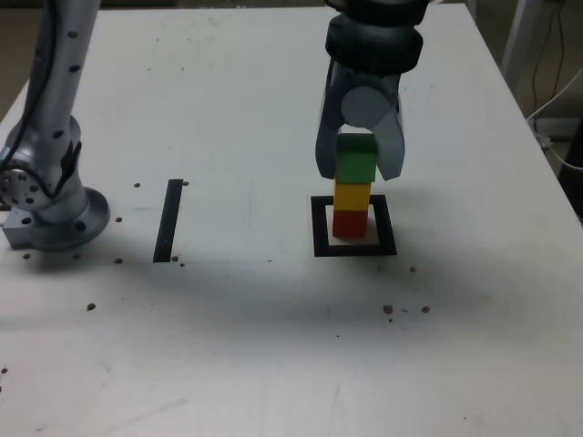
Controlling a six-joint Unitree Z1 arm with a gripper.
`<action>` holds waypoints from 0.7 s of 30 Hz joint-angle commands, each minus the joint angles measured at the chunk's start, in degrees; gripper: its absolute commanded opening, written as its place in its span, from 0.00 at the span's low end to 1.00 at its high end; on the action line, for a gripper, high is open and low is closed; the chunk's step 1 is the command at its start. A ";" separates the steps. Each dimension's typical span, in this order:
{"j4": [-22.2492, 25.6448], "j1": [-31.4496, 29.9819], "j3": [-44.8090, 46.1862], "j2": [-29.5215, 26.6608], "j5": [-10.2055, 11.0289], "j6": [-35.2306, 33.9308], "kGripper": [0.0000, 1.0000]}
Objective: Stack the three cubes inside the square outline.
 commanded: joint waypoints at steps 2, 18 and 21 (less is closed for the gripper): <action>-0.22 0.05 0.42 0.31 0.21 0.19 0.96; -0.23 0.29 1.74 -3.79 2.34 -0.40 1.00; 0.13 0.29 2.82 -6.76 3.97 -1.17 1.00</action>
